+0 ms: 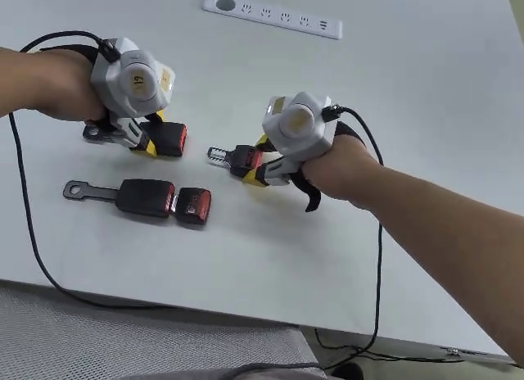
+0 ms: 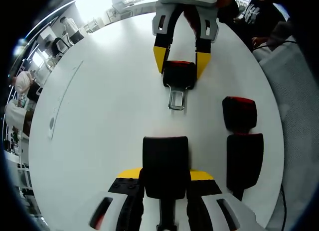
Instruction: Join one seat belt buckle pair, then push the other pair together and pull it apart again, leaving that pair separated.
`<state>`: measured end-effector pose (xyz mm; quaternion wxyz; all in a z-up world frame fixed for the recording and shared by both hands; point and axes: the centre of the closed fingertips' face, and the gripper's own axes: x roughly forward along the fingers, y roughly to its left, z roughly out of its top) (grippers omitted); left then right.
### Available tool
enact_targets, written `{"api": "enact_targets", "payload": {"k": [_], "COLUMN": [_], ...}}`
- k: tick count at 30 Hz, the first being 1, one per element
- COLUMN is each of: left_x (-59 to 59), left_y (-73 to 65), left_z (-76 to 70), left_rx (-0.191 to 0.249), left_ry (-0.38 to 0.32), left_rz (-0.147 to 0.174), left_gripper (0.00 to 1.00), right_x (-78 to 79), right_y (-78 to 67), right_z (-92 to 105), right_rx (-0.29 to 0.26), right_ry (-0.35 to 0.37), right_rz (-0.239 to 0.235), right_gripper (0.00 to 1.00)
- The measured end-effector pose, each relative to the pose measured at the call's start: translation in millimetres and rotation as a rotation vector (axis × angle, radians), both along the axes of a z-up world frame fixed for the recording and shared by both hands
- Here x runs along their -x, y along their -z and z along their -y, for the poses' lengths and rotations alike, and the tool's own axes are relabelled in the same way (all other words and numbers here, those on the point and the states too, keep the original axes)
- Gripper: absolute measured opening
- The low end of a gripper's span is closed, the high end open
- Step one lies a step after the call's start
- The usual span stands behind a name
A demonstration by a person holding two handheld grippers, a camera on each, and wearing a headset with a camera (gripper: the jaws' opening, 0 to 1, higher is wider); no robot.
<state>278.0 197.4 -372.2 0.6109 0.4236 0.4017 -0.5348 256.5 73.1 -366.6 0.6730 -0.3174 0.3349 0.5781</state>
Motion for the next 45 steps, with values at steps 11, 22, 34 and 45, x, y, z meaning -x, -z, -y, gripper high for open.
{"api": "enact_targets", "payload": {"k": [11,22,34,45], "left_x": [-2.2,-3.7,-2.3,-2.1], "left_y": [1.3,3.7,2.6,1.8], "left_z": [-0.4,-0.1,-0.1,-0.1], "left_rx": [0.002,0.003,0.008,0.017], "left_ry": [0.001,0.007,0.005,0.009], "left_rz": [-0.002,-0.005,-0.007,-0.005], "left_gripper": [0.33,0.33,0.33,0.32], "right_x": [-8.8,-11.5,-18.2,-19.2], "right_y": [-0.8,-0.6,0.5,0.7], "right_z": [-27.6,-32.4,-35.8,-48.6], "right_rx": [-0.014,0.011,0.009,-0.044], "right_ry": [-0.001,-0.042,-0.066,-0.053], "right_rz": [-0.003,0.028,0.061,0.033], "right_gripper": [0.34,0.34,0.34,0.34]}}
